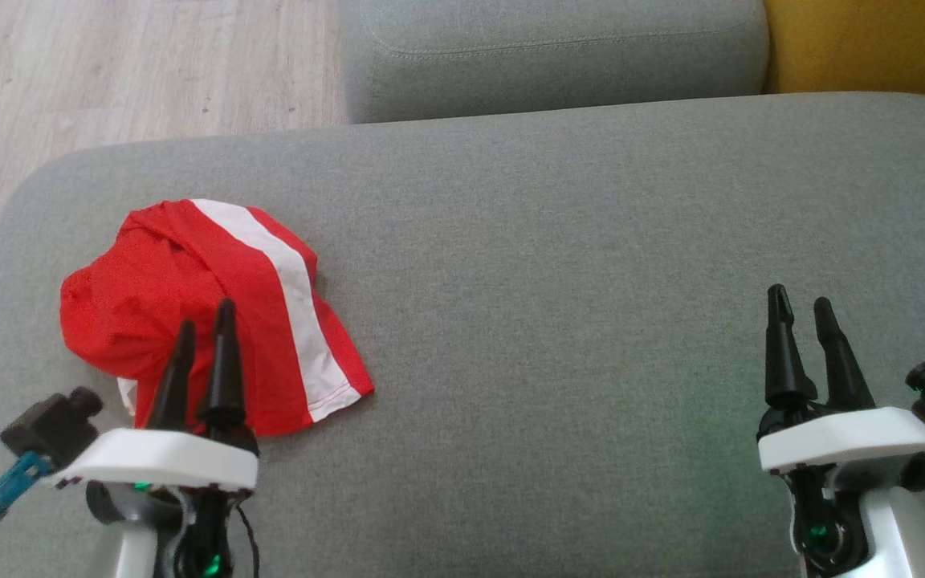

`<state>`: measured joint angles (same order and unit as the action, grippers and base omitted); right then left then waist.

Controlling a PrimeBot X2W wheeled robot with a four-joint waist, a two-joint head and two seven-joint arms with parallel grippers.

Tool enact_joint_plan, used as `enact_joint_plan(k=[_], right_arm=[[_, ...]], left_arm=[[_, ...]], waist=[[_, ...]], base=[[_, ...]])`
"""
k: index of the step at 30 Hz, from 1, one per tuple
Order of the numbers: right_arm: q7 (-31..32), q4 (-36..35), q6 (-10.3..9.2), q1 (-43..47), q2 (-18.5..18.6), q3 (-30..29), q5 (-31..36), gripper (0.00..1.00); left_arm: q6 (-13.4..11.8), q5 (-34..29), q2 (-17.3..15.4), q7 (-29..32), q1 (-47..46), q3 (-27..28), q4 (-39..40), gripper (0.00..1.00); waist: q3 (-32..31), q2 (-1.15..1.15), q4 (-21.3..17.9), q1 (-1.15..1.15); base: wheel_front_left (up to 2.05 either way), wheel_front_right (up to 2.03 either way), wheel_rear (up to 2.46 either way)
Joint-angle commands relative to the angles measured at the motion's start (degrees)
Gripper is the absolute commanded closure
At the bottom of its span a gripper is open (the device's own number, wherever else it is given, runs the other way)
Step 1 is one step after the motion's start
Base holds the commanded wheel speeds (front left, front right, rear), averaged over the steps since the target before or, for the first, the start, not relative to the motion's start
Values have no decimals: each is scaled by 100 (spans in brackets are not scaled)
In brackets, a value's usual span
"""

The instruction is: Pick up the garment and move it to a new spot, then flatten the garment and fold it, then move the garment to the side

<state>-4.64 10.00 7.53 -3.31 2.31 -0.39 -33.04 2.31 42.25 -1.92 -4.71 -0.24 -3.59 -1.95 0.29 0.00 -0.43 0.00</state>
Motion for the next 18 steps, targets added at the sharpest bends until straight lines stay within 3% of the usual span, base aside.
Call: enact_joint_plan(k=[1, 8, 18], right_arm=[[-92, -225, -2, -306, 38, 107, 246, 0], [-210, -278, -3, -315, 40, 214, 764, 0], [-379, -277, -3, -306, 43, 376, 1673, 0]], left_arm=[[-74, -258, -123, -79, -193, 4, 274, 0], [-391, -874, -345, -198, -215, -382, 306, 0], [-1078, -1677, -743, -368, -300, -1074, 289, 0]], waist=[[-3, 0, -4, 0], [3, 0, -15, 0], [-3, 0, -28, 0]], base=[[0, 0, 0], [0, 0, 0], [0, 0, 0]])
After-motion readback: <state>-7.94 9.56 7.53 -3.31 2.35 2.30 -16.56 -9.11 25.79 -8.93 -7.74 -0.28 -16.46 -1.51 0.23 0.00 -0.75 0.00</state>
